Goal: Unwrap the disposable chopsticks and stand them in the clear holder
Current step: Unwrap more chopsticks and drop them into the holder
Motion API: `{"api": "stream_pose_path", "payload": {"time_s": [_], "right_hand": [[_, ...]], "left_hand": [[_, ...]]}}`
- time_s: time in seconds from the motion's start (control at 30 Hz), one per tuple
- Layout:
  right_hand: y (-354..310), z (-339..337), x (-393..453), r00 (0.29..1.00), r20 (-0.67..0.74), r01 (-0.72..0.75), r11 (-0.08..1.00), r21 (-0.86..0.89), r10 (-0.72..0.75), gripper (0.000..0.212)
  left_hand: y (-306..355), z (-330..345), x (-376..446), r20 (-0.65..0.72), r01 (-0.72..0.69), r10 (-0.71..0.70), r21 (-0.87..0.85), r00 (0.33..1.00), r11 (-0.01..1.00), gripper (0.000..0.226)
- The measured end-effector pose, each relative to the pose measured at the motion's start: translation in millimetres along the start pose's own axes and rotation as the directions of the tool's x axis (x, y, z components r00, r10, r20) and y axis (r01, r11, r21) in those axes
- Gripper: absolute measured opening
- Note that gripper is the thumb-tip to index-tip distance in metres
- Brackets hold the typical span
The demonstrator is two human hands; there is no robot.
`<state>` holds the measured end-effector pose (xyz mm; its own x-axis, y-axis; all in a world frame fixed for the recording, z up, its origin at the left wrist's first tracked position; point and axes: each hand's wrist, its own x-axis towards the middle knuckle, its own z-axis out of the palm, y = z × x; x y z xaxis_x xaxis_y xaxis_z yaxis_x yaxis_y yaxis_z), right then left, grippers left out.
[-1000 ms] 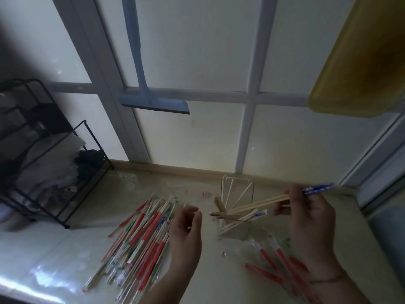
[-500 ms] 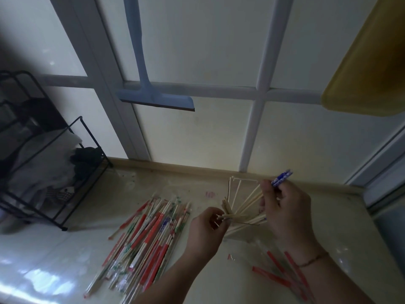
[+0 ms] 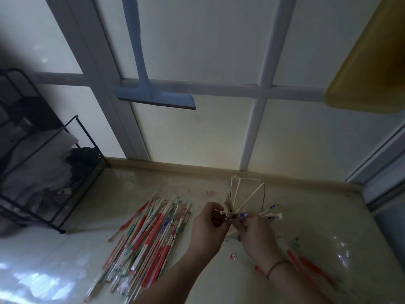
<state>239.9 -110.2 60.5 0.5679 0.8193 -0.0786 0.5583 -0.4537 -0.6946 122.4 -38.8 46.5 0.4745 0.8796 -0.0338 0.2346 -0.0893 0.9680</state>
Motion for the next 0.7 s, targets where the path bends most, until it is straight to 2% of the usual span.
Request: {"api": "stream_pose_path", "payload": {"time_s": [0.1,0.2,0.27,0.3,0.33,0.4,0.43,0.47,0.57,0.7], "right_hand": [[12,8,-2,0.999,-0.045,-0.025,1.000,0.009,0.025,0.014],[23,9,-19,0.964,-0.250,0.093,0.996,-0.015,-0.094,0.029],[25,9,-34,0.921,-0.352,0.180,0.984,0.009,-0.165,0.035],[24,10,-42,0.895,-0.401,0.220,0.975,0.019,-0.194,0.033],[21,10,-48,0.866,-0.448,0.258,0.966,0.019,-0.222,0.032],[15,11,-56,0.812,-0.534,0.289,0.957,0.021,-0.234,0.041],[11,11,-58,0.800,-0.554,0.294,0.955,0.031,-0.228,0.042],[6,12,-60,0.794,-0.560,0.314,0.949,0.041,-0.238,0.041],[-4,24,-65,0.784,-0.553,0.365,0.930,0.044,-0.281,0.032],[-14,43,-65,0.810,-0.488,0.416,0.905,0.091,-0.324,0.029]], "left_hand": [[-2,-4,-5,0.046,0.035,-0.034,-0.026,0.998,0.999,0.033],[-10,-12,-14,0.077,0.100,-0.101,0.017,0.992,0.995,0.039],[-24,-23,-21,0.068,0.118,-0.130,0.152,0.989,0.981,0.036],[-32,-32,-25,0.057,0.122,-0.144,0.285,0.988,0.951,0.032],[-41,-43,-29,0.041,0.115,-0.151,0.460,0.988,0.881,0.028],[-59,-70,-38,0.000,0.119,-0.183,0.761,0.983,0.638,0.027],[-67,-83,-43,-0.029,0.143,-0.214,0.830,0.976,0.539,0.030],[-75,-94,-46,-0.057,0.170,-0.242,0.860,0.969,0.480,0.032],[-90,-109,-52,-0.087,0.204,-0.273,0.876,0.958,0.436,0.032],[-93,-110,-48,-0.042,0.128,-0.248,0.932,0.968,0.340,0.033]]}}
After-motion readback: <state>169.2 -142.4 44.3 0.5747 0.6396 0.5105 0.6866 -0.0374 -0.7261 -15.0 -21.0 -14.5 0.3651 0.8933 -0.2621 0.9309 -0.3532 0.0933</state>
